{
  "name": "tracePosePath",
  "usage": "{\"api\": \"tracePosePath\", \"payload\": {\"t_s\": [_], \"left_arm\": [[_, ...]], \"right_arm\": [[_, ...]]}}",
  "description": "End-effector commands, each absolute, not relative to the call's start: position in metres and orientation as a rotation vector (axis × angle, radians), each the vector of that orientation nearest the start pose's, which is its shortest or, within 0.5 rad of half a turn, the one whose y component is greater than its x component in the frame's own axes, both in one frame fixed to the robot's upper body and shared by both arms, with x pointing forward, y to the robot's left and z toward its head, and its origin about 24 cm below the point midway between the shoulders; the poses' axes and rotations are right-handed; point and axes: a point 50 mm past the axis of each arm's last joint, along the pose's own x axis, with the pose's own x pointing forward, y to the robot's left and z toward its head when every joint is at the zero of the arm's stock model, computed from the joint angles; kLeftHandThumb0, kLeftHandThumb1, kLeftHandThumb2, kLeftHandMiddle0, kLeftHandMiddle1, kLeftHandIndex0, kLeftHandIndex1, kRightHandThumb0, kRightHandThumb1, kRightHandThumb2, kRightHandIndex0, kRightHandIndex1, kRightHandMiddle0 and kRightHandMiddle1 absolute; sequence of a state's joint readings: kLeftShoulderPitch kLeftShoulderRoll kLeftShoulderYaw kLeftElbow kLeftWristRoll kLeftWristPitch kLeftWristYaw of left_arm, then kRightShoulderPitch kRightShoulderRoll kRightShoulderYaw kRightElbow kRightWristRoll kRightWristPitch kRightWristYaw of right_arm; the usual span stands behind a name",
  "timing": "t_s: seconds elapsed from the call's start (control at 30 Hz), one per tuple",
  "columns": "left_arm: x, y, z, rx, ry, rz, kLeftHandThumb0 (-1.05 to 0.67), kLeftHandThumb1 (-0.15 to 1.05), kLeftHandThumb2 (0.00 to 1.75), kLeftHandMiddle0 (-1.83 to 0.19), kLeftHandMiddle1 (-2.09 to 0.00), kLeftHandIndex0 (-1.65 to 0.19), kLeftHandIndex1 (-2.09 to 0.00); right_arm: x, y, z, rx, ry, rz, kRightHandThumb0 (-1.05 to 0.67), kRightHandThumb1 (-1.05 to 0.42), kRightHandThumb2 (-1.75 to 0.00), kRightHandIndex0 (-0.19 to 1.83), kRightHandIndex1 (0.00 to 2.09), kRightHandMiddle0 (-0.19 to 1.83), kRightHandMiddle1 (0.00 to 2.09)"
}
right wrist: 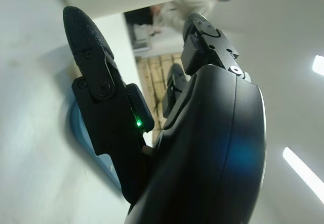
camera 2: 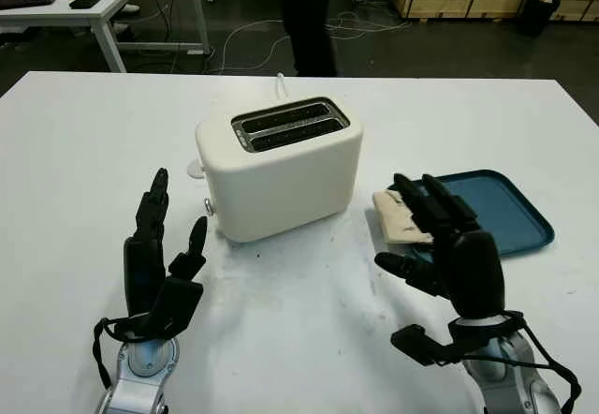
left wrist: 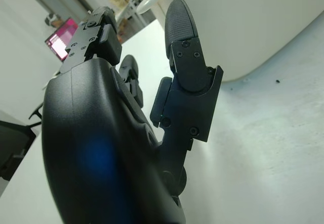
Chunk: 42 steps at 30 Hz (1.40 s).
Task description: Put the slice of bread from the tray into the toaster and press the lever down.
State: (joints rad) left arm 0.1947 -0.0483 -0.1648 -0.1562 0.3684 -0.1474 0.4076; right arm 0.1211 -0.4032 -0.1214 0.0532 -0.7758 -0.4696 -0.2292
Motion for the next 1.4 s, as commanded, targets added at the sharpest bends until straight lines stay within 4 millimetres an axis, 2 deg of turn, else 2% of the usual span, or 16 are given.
{"api": "tracePosePath", "payload": {"t_s": [0.0,0.17,0.4,0.77,1.07,1.37], "left_arm": [[0.213,0.124,0.059,0.228,-0.212,0.281,-0.57,0.92,0.58,-0.16,-0.14,-0.17,0.0],[0.215,0.123,0.059,0.231,-0.212,0.284,-0.58,0.92,0.57,-0.17,-0.14,-0.17,-0.01],[0.215,0.124,0.06,0.239,-0.214,0.279,-0.56,0.92,0.58,-0.17,-0.12,-0.17,0.0],[0.215,0.124,0.059,0.23,-0.215,0.278,-0.57,0.92,0.57,-0.18,-0.11,-0.17,0.0],[0.215,0.125,0.06,0.241,-0.216,0.28,-0.58,0.92,0.58,-0.18,-0.1,-0.17,0.0],[0.213,0.125,0.06,0.219,-0.22,0.283,-0.56,0.92,0.57,-0.19,-0.09,-0.17,0.0]], "right_arm": [[0.228,-0.228,0.057,-1.189,-0.301,0.019,-0.79,-0.8,0.0,0.05,0.0,0.12,0.0],[0.242,-0.226,0.041,-1.248,-0.25,0.02,-0.79,-0.75,0.0,0.03,0.0,0.07,0.0],[0.256,-0.225,0.021,-1.312,-0.181,0.035,-0.78,-0.77,-0.01,0.01,0.0,0.08,0.01],[0.26,-0.226,0.009,-1.411,-0.28,-0.084,-0.66,-0.77,0.0,0.06,0.03,0.12,0.02],[0.258,-0.228,0.017,-1.471,-0.288,-0.12,-0.57,-0.79,-0.01,0.05,0.01,0.12,0.0],[0.248,-0.223,0.039,-1.576,-0.187,-0.09,-0.63,-0.83,-0.01,0.04,0.01,0.14,0.01]]}}
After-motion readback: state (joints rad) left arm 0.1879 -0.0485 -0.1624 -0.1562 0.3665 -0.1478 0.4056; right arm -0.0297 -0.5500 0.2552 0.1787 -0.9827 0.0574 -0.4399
